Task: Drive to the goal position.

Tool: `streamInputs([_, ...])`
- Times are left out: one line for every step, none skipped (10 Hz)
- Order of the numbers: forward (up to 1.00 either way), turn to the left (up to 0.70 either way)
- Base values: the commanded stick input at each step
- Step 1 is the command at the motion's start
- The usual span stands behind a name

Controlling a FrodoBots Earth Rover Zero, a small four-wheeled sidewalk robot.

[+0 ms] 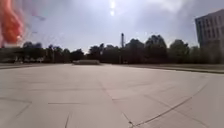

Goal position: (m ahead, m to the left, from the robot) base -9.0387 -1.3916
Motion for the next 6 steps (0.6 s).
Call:
streamInputs([-1.00, -0.01])
streamInputs([-1.00, -0.01])
streamInputs([-1.00, -0.01])
streamInputs([-1.00, -0.01])
streamInputs([-1.00, -0.01])
streamInputs([-1.00, -0.01])
